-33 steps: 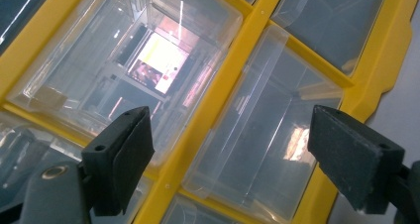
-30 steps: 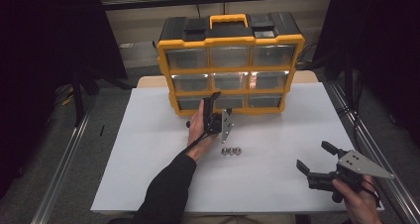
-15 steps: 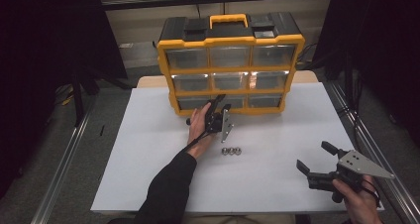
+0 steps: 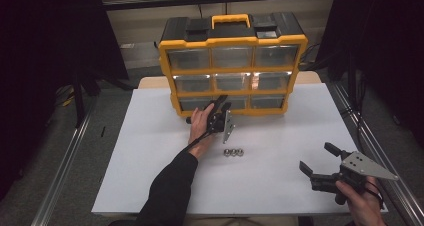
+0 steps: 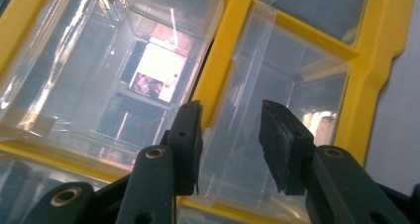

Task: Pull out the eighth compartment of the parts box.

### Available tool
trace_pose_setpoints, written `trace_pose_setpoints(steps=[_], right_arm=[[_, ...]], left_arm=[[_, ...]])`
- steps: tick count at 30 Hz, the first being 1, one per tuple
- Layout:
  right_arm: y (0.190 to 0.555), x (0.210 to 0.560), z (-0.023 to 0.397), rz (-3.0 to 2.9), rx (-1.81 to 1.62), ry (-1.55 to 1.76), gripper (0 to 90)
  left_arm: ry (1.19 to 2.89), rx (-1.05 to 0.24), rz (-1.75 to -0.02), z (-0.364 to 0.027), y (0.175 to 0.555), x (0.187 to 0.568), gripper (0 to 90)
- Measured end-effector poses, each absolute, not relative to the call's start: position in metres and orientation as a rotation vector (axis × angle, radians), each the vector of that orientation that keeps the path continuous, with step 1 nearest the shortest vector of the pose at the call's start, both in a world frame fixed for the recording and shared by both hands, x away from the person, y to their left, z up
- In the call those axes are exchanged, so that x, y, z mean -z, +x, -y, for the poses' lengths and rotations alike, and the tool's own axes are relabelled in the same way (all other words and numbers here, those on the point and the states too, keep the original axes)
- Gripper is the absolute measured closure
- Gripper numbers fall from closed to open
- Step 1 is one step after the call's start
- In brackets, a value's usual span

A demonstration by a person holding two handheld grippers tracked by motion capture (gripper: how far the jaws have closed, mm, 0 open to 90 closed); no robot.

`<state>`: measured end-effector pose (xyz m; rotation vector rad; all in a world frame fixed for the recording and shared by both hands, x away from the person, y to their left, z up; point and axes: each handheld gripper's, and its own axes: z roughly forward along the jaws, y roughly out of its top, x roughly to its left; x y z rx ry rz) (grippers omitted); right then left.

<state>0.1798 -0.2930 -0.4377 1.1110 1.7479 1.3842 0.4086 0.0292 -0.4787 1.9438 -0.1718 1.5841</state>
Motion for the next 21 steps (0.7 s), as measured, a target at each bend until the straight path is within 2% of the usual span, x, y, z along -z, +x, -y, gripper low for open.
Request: trace_pose_setpoints(steps=[16,19,21], right_arm=[[0.1797,0.4379,0.2928,-1.749,-1.383,1.113,0.1],[0.1797,0.4380,0.2928,-1.751,-1.382,1.114,0.1],[0.1798,0.4381,0.2931,-1.752,-1.381,1.110,0.1]], left_arm=[[1.972,-1.701,0.240,-0.0277,0.4076,0.4835,67.4],[1.915,-1.681,0.229,-0.0261,0.4099,0.4882,69.6],[1.941,-1.748,0.269,-0.0274,0.4079,0.4854,71.0]])
